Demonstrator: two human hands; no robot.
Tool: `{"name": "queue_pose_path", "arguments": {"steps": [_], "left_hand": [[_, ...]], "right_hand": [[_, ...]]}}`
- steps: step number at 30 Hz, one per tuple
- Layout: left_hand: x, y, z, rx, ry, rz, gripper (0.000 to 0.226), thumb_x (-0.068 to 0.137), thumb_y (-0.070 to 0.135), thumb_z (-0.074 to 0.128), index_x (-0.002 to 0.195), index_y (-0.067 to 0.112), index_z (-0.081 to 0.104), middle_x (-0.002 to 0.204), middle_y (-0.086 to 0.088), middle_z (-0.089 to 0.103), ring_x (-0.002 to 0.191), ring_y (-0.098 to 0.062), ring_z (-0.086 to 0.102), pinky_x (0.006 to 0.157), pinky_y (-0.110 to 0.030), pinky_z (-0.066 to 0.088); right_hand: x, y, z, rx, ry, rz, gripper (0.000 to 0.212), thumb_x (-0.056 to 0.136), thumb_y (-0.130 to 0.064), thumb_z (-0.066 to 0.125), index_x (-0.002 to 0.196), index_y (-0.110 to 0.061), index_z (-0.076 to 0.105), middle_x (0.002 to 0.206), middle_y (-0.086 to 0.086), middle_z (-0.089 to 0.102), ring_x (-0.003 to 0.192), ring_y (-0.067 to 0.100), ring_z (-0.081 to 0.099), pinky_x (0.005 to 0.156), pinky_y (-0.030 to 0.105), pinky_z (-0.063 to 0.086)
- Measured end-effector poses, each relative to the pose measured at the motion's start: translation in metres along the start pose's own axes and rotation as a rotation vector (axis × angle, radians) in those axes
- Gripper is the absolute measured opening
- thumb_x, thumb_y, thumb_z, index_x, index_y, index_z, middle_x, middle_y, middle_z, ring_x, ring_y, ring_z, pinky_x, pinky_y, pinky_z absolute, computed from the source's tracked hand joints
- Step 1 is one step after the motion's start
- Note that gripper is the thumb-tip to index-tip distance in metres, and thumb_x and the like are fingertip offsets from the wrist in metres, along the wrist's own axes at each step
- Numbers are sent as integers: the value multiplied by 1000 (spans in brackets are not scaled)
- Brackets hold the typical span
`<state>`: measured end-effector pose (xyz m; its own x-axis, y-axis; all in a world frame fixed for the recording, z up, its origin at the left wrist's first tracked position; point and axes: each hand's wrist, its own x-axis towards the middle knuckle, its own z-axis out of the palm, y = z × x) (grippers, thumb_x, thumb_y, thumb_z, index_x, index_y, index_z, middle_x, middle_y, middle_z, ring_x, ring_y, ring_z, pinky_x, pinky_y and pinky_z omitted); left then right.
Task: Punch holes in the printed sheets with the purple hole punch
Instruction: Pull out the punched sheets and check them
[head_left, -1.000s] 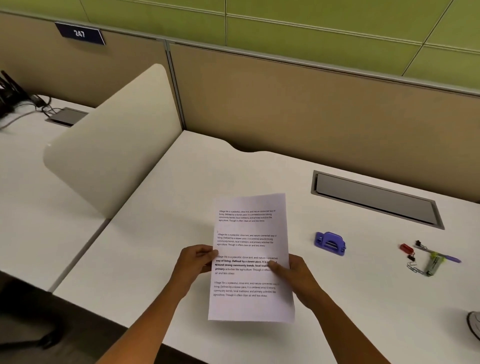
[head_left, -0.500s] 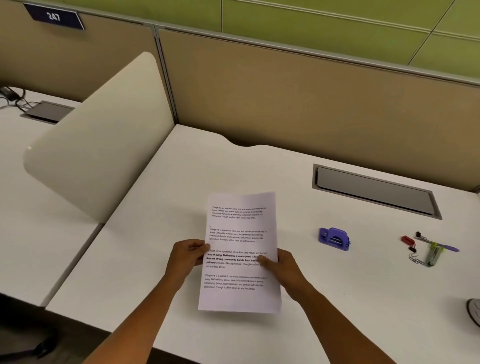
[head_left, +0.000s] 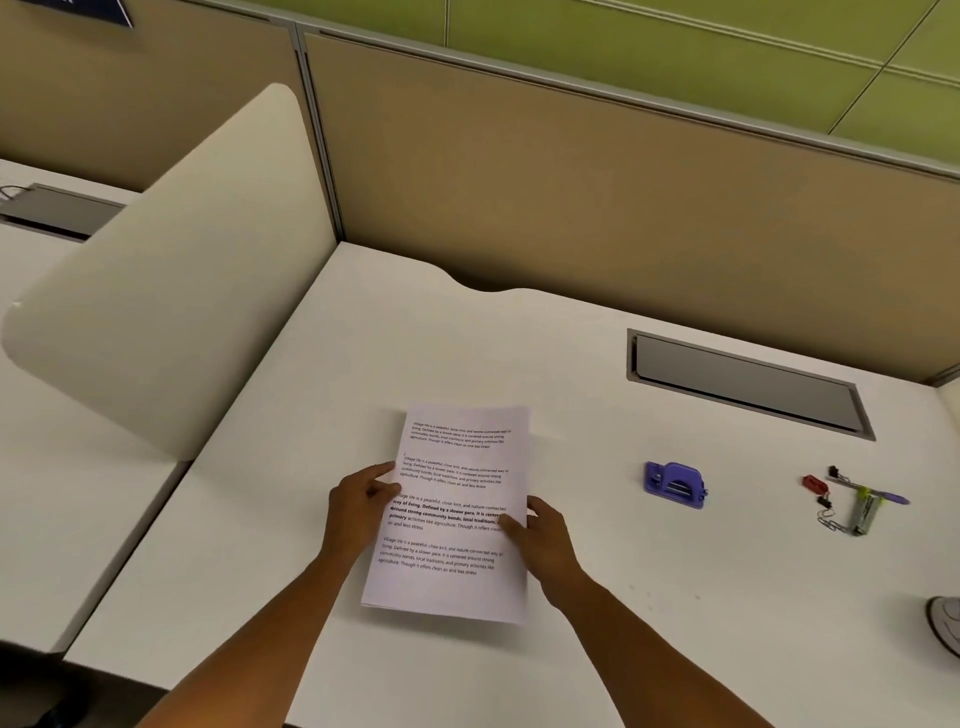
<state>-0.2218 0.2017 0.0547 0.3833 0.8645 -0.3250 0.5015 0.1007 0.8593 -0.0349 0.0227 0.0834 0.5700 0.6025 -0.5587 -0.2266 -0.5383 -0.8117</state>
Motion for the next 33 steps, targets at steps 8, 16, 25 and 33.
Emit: {"name": "queue_pose_path", "arguments": {"steps": [8, 16, 25, 33], "left_hand": [[21, -11, -6, 104, -52, 2, 40, 91, 13, 69, 130, 10, 63, 94, -9, 76, 73, -6, 66, 76, -17, 51], [28, -24, -7, 191, -61, -17, 39, 92, 11, 67, 131, 6, 63, 103, -16, 76, 83, -21, 68, 90, -37, 56], [27, -31, -9, 258, -50, -26, 39, 93, 11, 65, 131, 6, 62, 103, -17, 75, 84, -21, 67, 86, -36, 55], [28, -35, -7, 260, -68, -47, 36, 94, 11, 65, 129, 7, 64, 95, -12, 75, 78, -19, 67, 83, -33, 56]], "right_hand": [[10, 7, 19, -36, -8, 122, 36, 97, -13, 60, 133, -13, 56, 124, 9, 69, 111, 27, 67, 99, 46, 54], [11, 6, 45, -147, 39, 208, 64, 105, -22, 46, 159, -23, 12, 153, 10, 43, 137, 28, 46, 118, 45, 35], [18, 0, 56, -261, -21, 172, 64, 106, -31, 42, 159, -24, 7, 158, 8, 36, 143, 29, 39, 119, 40, 31], [26, 5, 50, -364, -44, 202, 70, 104, -31, 46, 159, -24, 4, 153, 11, 42, 138, 31, 45, 113, 37, 35]]}}
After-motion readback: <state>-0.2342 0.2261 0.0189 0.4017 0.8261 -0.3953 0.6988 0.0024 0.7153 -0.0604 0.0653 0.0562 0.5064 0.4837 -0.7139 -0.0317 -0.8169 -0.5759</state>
